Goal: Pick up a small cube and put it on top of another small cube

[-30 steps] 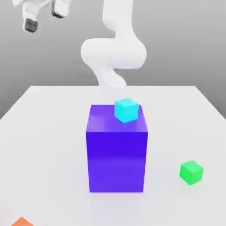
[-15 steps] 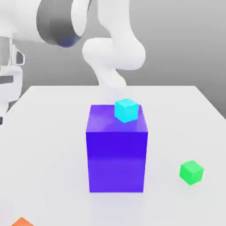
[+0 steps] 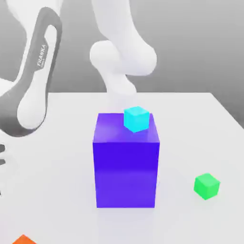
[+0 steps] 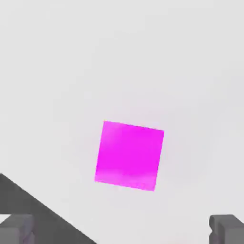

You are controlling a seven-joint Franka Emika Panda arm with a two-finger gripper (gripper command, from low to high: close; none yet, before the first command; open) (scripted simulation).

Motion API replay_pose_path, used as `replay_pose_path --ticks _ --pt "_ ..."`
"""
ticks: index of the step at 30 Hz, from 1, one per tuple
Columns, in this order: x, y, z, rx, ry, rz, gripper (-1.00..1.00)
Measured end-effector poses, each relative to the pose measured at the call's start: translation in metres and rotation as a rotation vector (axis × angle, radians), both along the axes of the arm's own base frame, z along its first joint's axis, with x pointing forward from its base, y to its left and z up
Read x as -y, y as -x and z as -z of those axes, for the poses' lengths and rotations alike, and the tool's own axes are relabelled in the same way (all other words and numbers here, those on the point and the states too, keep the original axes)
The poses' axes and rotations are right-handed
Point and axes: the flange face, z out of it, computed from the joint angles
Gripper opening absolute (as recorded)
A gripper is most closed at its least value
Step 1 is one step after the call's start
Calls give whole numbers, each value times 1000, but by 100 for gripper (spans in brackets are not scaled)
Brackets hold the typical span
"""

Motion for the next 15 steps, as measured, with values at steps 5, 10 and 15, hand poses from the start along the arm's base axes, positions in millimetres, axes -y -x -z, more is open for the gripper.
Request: replay_pose_path --ticks 5,10,15 --pt "2 3 56 -5 -5 24 -100" --pt "2 3 61 -4 -3 25 -100" --pt "1 2 6 -4 -4 20 -100"
